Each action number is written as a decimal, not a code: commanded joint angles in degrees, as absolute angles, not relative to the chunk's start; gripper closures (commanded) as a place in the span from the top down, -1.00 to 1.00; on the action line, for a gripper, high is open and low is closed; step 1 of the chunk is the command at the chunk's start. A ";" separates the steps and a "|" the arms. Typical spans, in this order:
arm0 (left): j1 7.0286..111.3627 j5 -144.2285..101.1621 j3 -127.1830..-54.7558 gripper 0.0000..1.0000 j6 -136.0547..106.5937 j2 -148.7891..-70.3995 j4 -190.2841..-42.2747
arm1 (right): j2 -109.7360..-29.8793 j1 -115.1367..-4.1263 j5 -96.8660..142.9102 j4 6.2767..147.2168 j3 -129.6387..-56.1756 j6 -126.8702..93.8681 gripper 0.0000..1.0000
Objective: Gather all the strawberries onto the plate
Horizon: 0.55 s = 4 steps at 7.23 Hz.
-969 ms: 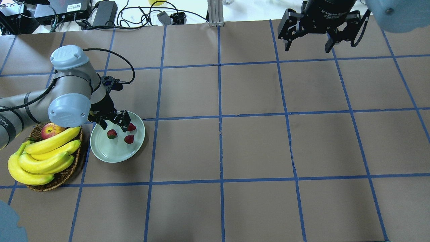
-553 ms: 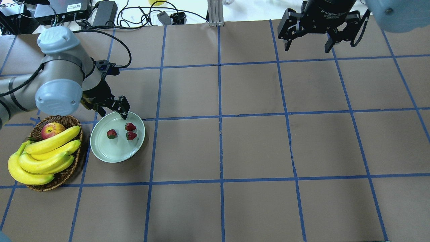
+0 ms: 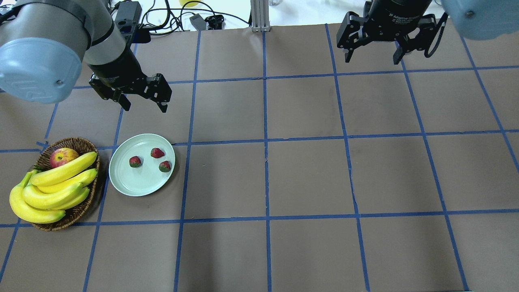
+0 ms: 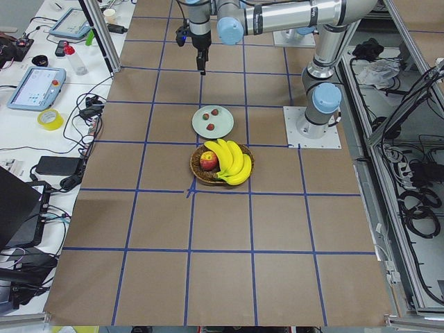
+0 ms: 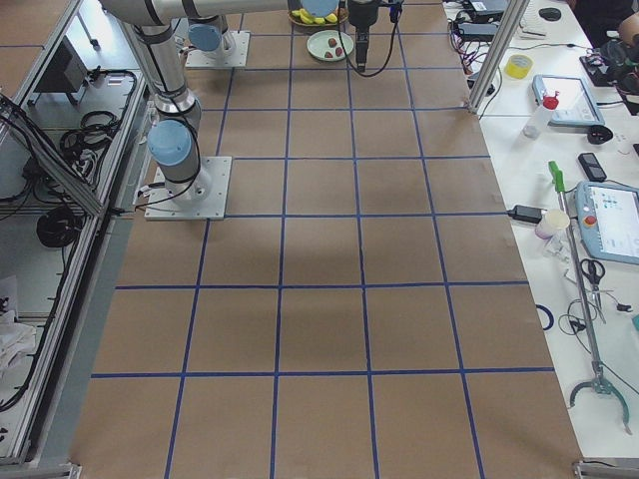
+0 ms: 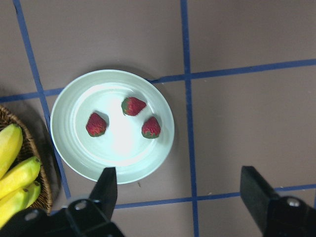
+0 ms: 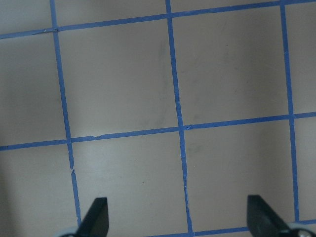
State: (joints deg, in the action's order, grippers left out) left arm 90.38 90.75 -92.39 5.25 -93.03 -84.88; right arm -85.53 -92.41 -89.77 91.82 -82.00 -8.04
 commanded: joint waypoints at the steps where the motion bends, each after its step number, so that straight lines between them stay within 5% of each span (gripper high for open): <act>1: 92.90 92.98 -87.48 0.93 3.52 -89.13 -88.05 | -85.69 -92.46 -89.91 91.58 -82.18 -8.34 1.00; 4: 91.76 92.72 -87.10 1.00 3.60 -88.42 -87.19 | -85.78 -92.64 -89.83 91.58 -81.56 -7.73 1.00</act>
State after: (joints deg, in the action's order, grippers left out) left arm 92.31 92.73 -87.10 3.55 -88.57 -87.65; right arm -85.73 -92.57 -89.93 91.61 -81.55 -7.73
